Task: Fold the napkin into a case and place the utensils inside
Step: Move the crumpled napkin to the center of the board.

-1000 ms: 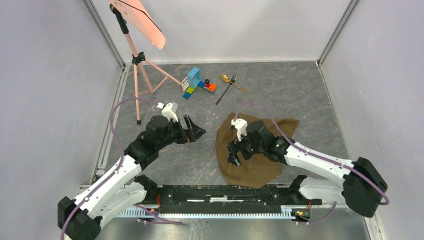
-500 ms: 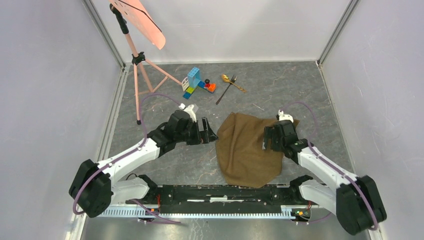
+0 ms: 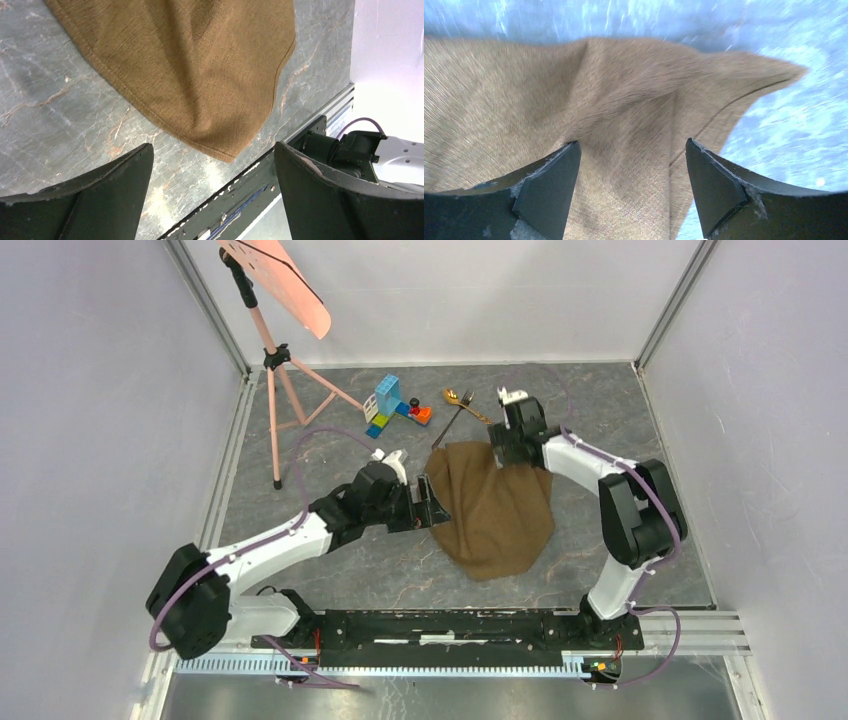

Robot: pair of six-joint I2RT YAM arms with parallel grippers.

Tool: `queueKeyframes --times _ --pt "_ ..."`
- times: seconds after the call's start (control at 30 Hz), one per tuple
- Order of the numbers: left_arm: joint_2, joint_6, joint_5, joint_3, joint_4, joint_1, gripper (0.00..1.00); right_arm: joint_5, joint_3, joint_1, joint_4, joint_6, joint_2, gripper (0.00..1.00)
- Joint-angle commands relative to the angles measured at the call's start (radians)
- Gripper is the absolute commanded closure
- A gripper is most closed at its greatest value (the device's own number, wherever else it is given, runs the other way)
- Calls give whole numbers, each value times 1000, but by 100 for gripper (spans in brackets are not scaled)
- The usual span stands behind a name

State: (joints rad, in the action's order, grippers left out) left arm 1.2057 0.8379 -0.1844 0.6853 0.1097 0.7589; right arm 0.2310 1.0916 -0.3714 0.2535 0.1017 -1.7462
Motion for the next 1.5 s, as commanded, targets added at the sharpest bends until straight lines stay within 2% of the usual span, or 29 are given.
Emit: queueKeyframes --times 0.0,0.07,0.2,0.27,0.43,0.53,0.7,0.87,1.0,1.17,1.3,1.37,1.47 --pt "79 -16 28 169 74 5 6 139 152 0 187 -19 27 16" --pt "156 -68 69 260 133 2 8 60 96 0 189 20 99 16" --pt "347 -125 147 431 189 -25 20 -290 -105 0 83 104 241 15" --pt "431 -137 178 498 190 -44 20 -361 -180 0 44 114 285 15" --pt "623 -173 172 620 146 -66 13 -311 -296 1 1 107 335 15" --pt "689 -188 178 622 103 -66 9 -280 -337 4 -20 94 343 15" --pt "748 -169 156 584 60 -55 9 -275 -392 32 -73 145 333 14" --pt "722 -141 123 530 46 25 10 -238 -427 61 -118 214 294 14" --pt "682 -90 42 456 -29 99 10 -206 -401 91 -159 216 229 14" --pt "621 -75 1 391 -88 163 10 -203 -279 138 -184 158 77 14" --pt "493 -120 89 349 -40 159 7 -315 -126 146 -139 85 -29 15" --pt "419 -155 119 339 3 146 6 -325 -89 141 -96 87 -10 15" --pt "305 -196 135 296 10 137 1 -265 -37 124 28 75 87 13"
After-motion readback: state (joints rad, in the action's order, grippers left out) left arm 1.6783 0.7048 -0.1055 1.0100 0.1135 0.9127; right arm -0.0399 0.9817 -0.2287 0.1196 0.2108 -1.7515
